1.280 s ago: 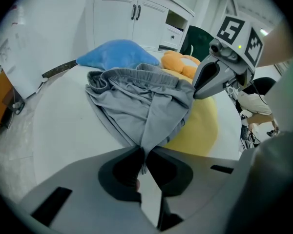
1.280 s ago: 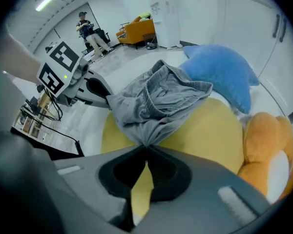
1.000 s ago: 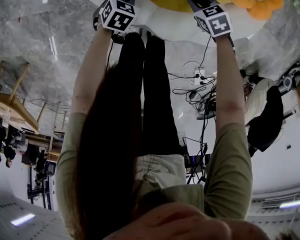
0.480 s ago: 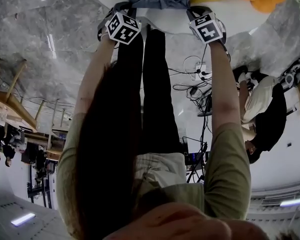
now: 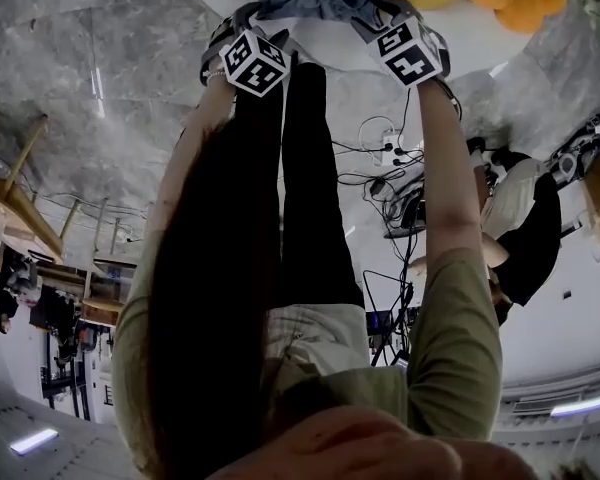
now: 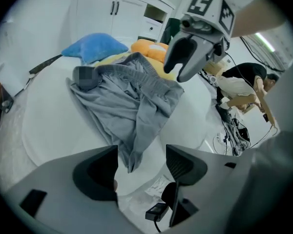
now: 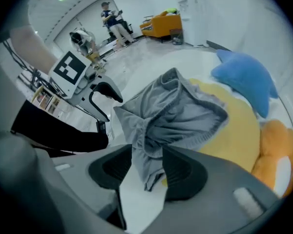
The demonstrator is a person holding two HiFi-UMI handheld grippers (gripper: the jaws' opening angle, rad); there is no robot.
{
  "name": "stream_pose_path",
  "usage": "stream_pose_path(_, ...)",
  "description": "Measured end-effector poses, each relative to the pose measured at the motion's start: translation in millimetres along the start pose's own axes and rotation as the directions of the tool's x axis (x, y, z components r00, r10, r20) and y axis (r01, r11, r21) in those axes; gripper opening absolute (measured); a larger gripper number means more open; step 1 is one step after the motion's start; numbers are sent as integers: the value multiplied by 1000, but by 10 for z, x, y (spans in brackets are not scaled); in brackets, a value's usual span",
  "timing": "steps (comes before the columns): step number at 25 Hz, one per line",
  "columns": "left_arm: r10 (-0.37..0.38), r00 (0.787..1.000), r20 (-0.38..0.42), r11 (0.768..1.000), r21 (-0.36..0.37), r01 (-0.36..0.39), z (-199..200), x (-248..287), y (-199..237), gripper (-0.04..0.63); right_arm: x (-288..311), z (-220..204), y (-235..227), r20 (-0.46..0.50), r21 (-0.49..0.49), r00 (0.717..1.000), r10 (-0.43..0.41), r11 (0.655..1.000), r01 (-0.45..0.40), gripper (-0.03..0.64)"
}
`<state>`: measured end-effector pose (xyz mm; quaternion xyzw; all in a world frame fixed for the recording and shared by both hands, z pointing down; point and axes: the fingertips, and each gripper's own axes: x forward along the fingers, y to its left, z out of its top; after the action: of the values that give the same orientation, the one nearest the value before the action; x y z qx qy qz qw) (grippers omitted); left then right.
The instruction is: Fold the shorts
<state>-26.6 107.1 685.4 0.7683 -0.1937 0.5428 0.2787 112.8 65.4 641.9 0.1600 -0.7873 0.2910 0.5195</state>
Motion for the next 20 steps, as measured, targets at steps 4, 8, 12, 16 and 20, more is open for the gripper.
stream_pose_path(4,-27,1000,11,1000,4,27,74,49,-123,295,356,63,76,-108,-108,992,67,991,-78,195)
stream_pose_path(8,-37,999,27,999,-5,37,117,47,-157,295,364,145,61,-155,-120,981,116,984,-135,14)
stream_pose_path(12,-41,999,29,999,-6,41,159,46,-121,295,44,549,-84,-46,-53,979,199,978,-202,12)
stream_pose_path(16,-57,998,15,998,-22,57,171,98,-80,295,-241,1148,-359,62,3,968,243,970,-244,13)
stream_pose_path(20,-71,997,5,994,-79,71,127,130,-45,295,-133,1703,-478,70,-51,965,254,967,-251,14)
